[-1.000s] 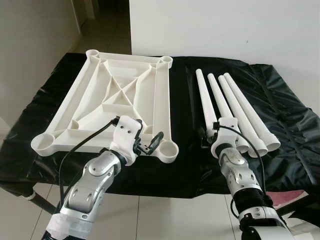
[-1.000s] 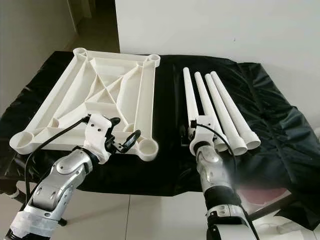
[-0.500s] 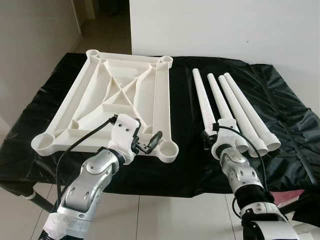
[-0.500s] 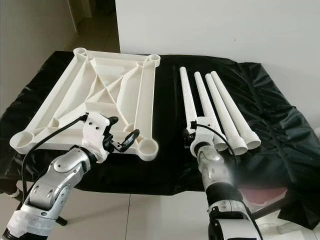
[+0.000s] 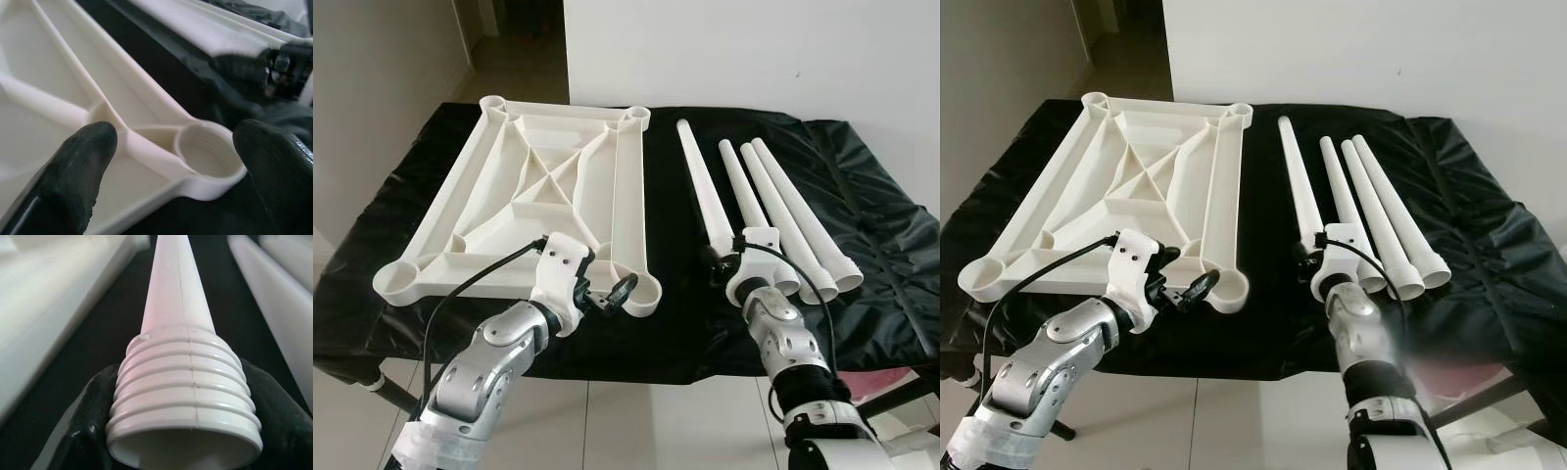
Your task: Building children table
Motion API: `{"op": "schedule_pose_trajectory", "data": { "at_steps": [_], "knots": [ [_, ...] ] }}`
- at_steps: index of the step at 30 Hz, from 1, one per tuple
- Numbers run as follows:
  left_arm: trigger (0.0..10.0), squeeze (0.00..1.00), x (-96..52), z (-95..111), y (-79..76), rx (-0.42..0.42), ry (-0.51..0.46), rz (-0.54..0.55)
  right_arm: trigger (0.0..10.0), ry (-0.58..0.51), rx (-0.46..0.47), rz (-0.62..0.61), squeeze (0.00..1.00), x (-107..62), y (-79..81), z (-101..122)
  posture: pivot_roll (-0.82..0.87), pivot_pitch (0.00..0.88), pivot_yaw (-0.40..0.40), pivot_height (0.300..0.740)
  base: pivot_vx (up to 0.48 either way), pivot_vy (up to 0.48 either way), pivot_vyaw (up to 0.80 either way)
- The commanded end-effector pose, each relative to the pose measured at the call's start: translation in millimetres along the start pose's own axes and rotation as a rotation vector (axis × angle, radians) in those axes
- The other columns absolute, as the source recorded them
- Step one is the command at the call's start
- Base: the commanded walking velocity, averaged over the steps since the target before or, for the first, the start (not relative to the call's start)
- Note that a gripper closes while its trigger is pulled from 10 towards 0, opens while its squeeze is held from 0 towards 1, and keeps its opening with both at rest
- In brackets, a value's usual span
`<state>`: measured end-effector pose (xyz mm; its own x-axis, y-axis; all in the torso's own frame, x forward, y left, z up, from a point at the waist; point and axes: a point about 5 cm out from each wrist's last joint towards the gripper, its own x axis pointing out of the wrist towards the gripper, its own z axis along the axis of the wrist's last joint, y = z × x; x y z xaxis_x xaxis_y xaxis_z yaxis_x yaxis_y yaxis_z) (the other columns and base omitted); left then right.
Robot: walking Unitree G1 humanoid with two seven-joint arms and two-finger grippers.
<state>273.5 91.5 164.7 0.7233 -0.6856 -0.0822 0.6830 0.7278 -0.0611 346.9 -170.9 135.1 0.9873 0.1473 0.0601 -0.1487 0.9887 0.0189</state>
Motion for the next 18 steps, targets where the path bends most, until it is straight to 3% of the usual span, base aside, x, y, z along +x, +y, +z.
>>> {"op": "schedule_pose_trajectory", "data": {
  "at_steps": [1,2,3,4,7,12,18],
  "knots": [
    [10.0,1.00,-1.6,5,-10.0,-0.032,0.016,-0.197,10.0,-0.103,-0.018,0.026,0.00,-1.8,4.1,13,0.03,0.070,0.019,0.740,0.000,0.000,0.00],
    [10.0,1.00,-1.6,5,-10.0,-0.032,0.016,-0.197,10.0,-0.103,-0.018,0.026,0.00,-1.8,4.1,13,0.03,0.070,0.019,0.740,0.000,0.000,0.00],
    [10.0,0.00,1.0,13,-8.9,-0.104,0.002,-0.225,10.0,-0.133,-0.037,0.047,0.00,-5.1,9.6,13,0.03,0.069,0.023,0.740,0.000,0.000,0.00],
    [10.0,0.00,2.6,22,-7.7,-0.161,-0.007,-0.264,10.0,-0.167,-0.052,0.062,0.00,-8.6,14.8,14,0.03,0.066,0.025,0.740,0.000,0.000,0.00],
    [10.0,0.00,4.5,31,-5.7,-0.218,-0.005,-0.305,10.0,-0.217,-0.071,0.089,0.00,-12.9,20.5,17,0.03,0.065,0.024,0.740,0.000,0.000,0.00],
    [10.0,0.00,17.1,72,4.9,-0.417,-0.071,-0.475,10.0,-0.302,-0.130,0.243,0.00,-24.2,39.1,21,0.03,0.057,0.021,0.740,0.000,0.000,0.00],
    [10.0,0.00,25.7,90,11.8,-0.473,-0.046,-0.558,10.0,-0.358,-0.212,0.328,0.00,-27.5,48.0,28,0.03,0.050,0.024,0.740,0.000,0.000,0.00]
  ]
}}
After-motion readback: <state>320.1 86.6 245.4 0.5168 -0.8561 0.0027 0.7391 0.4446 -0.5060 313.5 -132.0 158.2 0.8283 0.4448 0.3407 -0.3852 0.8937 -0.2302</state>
